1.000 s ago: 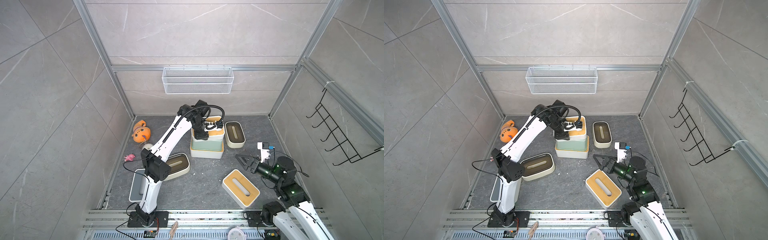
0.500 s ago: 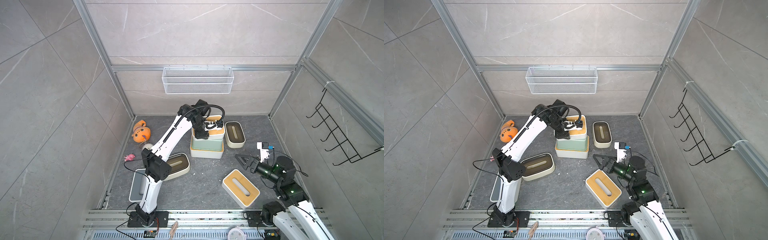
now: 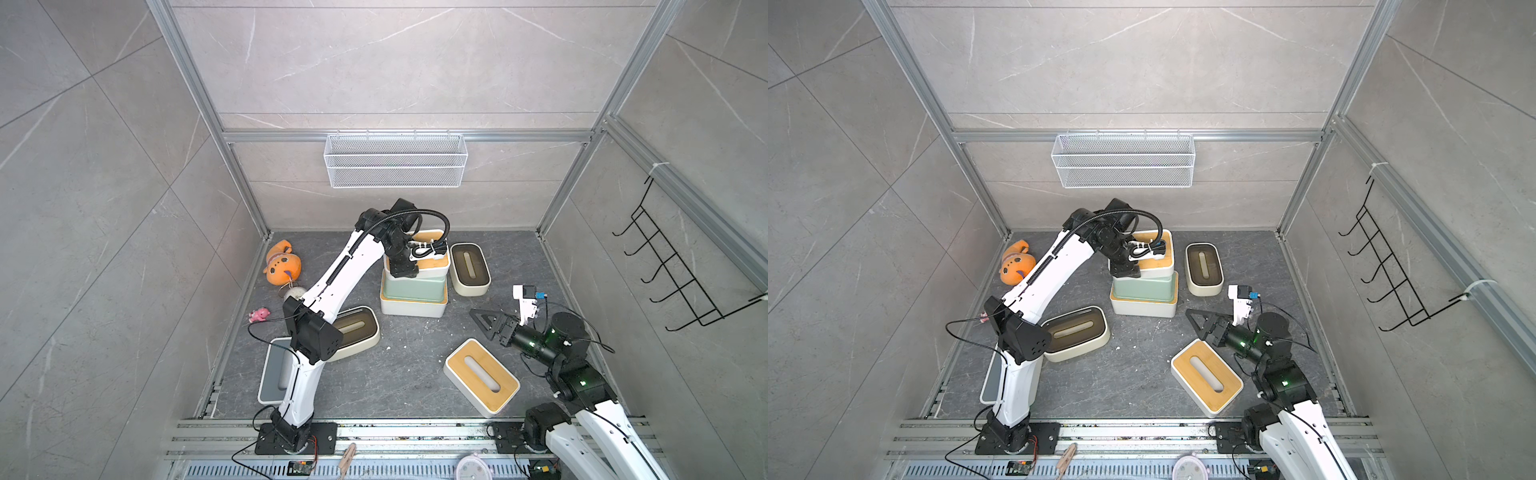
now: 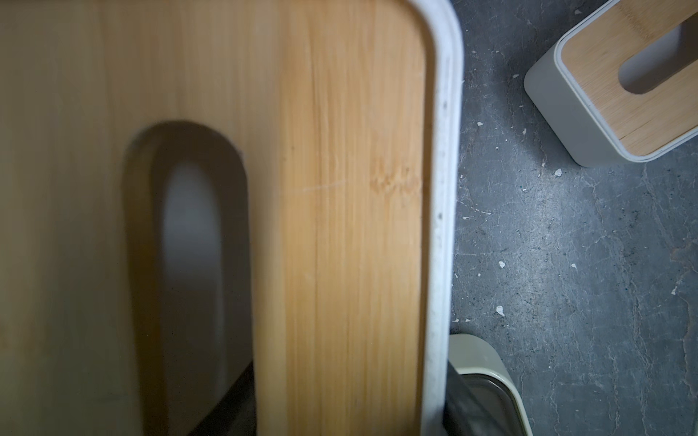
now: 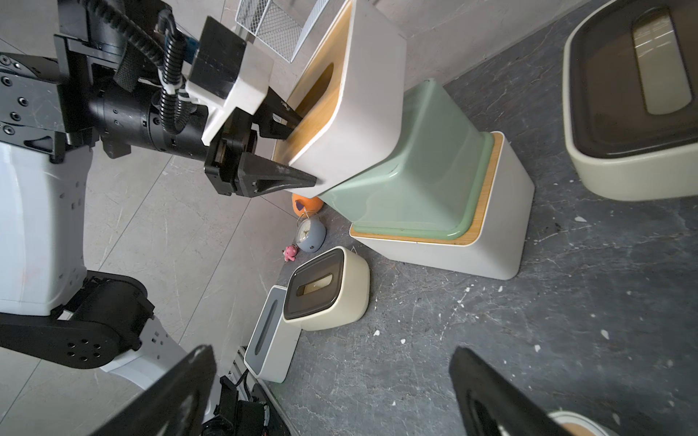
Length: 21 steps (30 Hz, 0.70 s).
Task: Stack the tissue boxes
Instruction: Place the tissue box at the tissue box.
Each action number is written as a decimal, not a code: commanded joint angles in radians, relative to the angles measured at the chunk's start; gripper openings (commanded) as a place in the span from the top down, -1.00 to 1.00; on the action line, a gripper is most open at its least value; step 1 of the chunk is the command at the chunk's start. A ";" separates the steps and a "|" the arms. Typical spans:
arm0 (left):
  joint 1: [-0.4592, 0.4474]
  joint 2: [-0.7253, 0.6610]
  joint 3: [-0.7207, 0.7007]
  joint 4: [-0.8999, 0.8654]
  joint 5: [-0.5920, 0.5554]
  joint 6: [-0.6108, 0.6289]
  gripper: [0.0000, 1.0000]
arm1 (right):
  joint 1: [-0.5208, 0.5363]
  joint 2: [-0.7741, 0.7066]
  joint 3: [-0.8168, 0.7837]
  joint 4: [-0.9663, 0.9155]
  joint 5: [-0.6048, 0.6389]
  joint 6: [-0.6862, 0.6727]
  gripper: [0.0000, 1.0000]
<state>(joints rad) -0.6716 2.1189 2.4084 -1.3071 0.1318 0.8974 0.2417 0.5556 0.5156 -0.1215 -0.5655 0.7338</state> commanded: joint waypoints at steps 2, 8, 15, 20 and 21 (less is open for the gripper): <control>0.006 -0.007 0.049 0.047 -0.013 -0.007 -0.11 | -0.001 0.000 -0.006 0.020 -0.005 0.006 -1.00; 0.004 -0.006 0.048 0.056 -0.028 -0.015 -0.12 | -0.001 -0.002 -0.008 0.020 -0.005 0.009 -1.00; 0.003 -0.014 0.042 0.064 -0.039 -0.025 -0.16 | -0.001 -0.005 -0.005 0.015 -0.002 0.010 -1.00; 0.003 -0.023 0.033 0.069 -0.039 -0.035 -0.19 | -0.001 -0.006 -0.002 0.013 -0.001 0.013 -1.00; 0.002 -0.025 0.032 0.069 -0.038 -0.035 -0.20 | 0.000 -0.008 -0.001 0.012 -0.001 0.014 -1.00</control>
<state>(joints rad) -0.6716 2.1201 2.4088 -1.2827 0.1028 0.8753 0.2417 0.5556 0.5140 -0.1215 -0.5655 0.7410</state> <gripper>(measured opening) 0.597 0.992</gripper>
